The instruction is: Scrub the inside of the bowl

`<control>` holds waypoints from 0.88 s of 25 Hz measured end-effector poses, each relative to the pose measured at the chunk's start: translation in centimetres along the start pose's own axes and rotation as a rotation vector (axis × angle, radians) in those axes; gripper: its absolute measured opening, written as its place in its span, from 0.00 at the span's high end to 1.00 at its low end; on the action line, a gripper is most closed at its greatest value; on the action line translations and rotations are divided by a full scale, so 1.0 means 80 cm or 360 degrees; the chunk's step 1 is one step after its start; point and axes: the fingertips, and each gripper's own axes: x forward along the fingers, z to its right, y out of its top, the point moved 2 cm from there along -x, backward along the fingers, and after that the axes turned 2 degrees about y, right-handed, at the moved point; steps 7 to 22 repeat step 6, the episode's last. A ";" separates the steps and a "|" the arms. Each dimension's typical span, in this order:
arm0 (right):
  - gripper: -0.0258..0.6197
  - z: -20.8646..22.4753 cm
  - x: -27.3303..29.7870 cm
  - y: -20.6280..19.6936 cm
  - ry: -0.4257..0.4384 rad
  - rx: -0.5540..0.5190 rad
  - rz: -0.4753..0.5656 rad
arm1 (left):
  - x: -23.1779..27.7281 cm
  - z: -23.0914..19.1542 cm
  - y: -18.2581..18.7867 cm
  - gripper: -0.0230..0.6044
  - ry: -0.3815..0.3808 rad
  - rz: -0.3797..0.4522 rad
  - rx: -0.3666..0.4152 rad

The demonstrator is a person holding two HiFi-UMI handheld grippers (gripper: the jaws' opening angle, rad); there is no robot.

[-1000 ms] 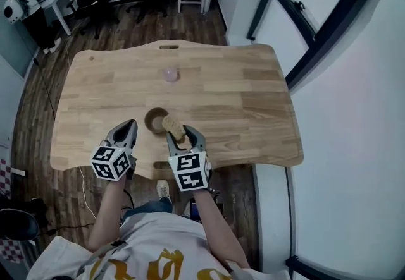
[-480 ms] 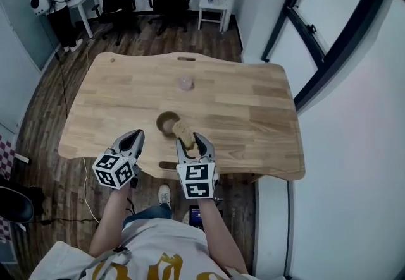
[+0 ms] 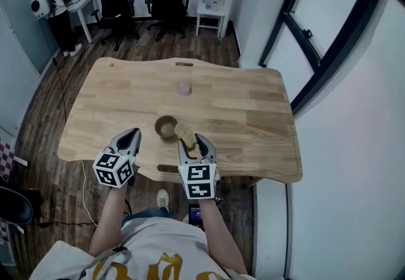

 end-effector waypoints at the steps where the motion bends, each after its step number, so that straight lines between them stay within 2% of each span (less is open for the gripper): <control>1: 0.68 0.000 0.000 0.000 0.0001 -0.0001 0.0002 | 0.000 0.000 0.000 0.96 0.0001 0.0003 0.0002; 22: 0.68 0.006 -0.002 -0.001 0.0008 0.0009 0.0003 | 0.001 0.008 -0.001 0.96 -0.0001 -0.0002 0.0023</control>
